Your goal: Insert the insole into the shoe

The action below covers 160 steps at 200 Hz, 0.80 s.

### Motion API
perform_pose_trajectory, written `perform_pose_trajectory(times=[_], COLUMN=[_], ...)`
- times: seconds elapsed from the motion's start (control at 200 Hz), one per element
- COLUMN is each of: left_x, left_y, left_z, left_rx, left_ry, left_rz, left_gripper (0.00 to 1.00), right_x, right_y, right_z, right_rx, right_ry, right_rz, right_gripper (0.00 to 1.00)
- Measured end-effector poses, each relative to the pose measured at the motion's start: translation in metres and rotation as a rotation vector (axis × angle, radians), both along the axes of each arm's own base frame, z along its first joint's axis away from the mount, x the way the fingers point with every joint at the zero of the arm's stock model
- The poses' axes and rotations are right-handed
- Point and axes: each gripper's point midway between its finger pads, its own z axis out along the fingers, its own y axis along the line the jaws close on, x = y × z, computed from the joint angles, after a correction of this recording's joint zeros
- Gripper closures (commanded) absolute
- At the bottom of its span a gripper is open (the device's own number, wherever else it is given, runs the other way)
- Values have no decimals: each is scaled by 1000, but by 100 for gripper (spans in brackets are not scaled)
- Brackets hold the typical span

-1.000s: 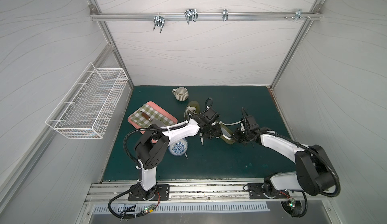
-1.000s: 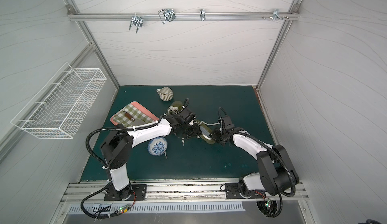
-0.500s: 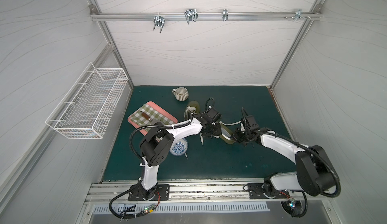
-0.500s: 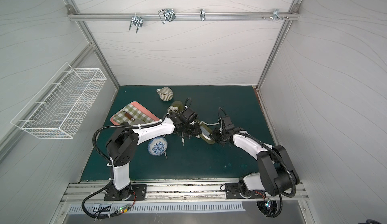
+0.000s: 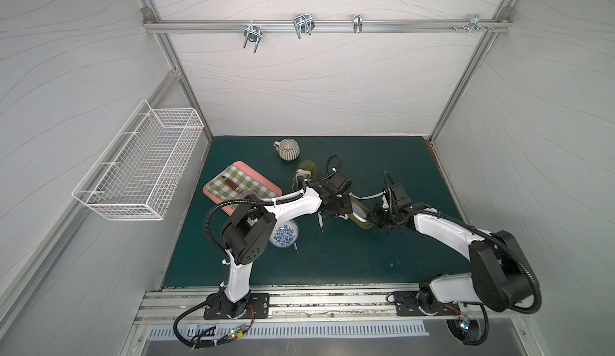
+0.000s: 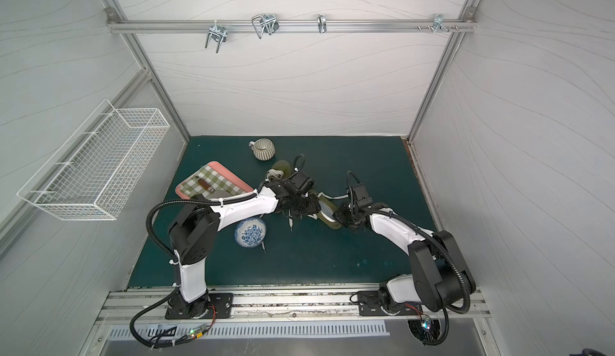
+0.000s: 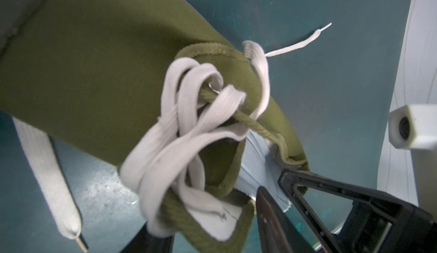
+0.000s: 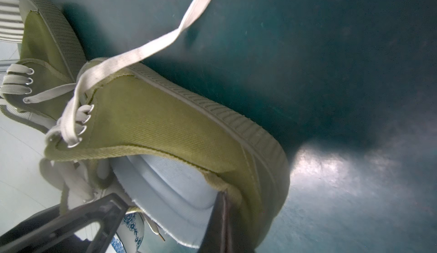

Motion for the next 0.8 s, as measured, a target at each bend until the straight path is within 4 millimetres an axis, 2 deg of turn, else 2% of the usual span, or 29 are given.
perform_pose_trajectory(times=[0.06, 0.15, 0.19, 0.585, 0.695, 0.8], left_x=[0, 0, 1, -10, -9, -6], left_y=[0, -2, -2, -3, -2, 1], left_z=[0, 2, 3, 2, 5, 6], left_rx=[0, -8, -8, -63, -104, -120], left_ry=[0, 4, 1, 52, 79, 95], left_rz=[-3, 3, 1, -48, -54, -50], left_gripper=[66, 93, 100, 100, 100, 100], right_x=[0, 0, 0, 7, 11, 11], right_y=[0, 0, 0, 3, 8, 12], right_z=[0, 0, 0, -6, -10, -5], right_rx=[0, -1, 0, -32, -111, -220], right_ry=[0, -1, -2, 9, 12, -37], right_rz=[1, 1, 1, 21, 72, 131], right_gripper=[100, 100, 100, 100, 100, 100])
